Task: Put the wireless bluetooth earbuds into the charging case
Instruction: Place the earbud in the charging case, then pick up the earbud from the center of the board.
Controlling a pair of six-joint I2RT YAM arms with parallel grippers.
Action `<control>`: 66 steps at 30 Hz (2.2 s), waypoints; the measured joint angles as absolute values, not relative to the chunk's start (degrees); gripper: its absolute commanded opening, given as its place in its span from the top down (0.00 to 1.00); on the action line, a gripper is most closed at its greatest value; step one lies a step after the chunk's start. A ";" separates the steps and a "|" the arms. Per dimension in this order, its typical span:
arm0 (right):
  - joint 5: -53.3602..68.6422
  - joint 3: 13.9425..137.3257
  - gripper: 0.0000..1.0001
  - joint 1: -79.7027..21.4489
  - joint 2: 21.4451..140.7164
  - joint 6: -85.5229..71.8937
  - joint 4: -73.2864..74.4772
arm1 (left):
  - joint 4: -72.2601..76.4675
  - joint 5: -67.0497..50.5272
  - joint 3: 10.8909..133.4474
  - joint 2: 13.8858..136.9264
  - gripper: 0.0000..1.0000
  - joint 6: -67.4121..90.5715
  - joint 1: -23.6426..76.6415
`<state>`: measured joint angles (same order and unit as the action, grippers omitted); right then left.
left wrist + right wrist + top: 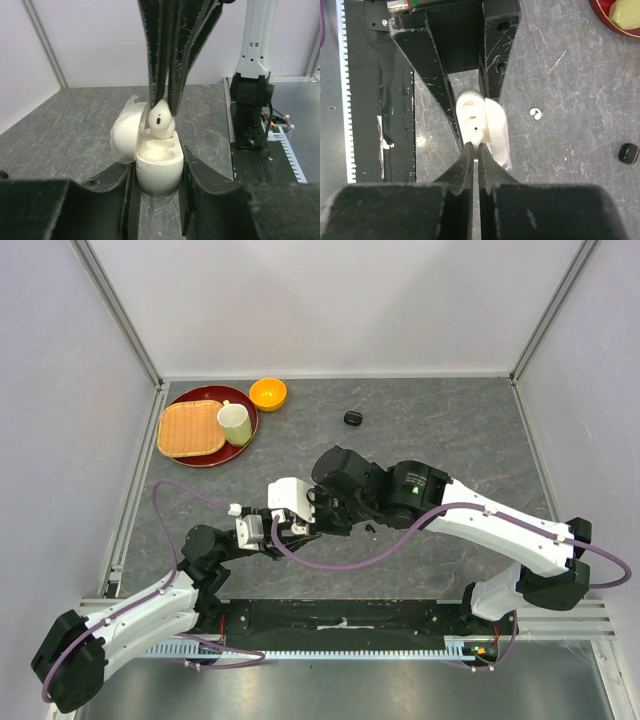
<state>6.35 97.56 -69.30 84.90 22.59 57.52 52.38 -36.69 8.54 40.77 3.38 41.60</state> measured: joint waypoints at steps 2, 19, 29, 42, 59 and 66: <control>5.54 97.78 1.00 -69.54 85.12 22.85 57.56 | 52.36 -37.60 8.84 41.23 0.98 3.51 41.60; 4.47 98.21 1.00 -71.11 86.52 23.90 57.47 | 51.07 -39.83 10.46 43.62 0.98 3.75 41.60; 4.12 98.32 0.88 -71.55 87.96 24.29 57.91 | 49.45 -40.71 10.46 43.81 0.98 3.88 41.60; 2.66 99.42 0.65 -72.51 88.97 24.49 58.57 | 49.60 -40.60 10.59 43.77 0.98 3.88 41.60; 1.04 95.18 0.38 -72.86 76.14 23.57 48.56 | 49.52 -37.15 10.87 42.72 0.98 3.88 41.60; -8.23 86.54 0.23 -72.84 66.52 19.84 38.24 | 49.36 -33.15 10.85 40.91 0.98 3.86 41.60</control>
<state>-8.23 86.54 -72.84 66.52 19.84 38.24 49.36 -33.15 10.85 40.91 3.86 41.60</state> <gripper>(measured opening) 0.722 0.363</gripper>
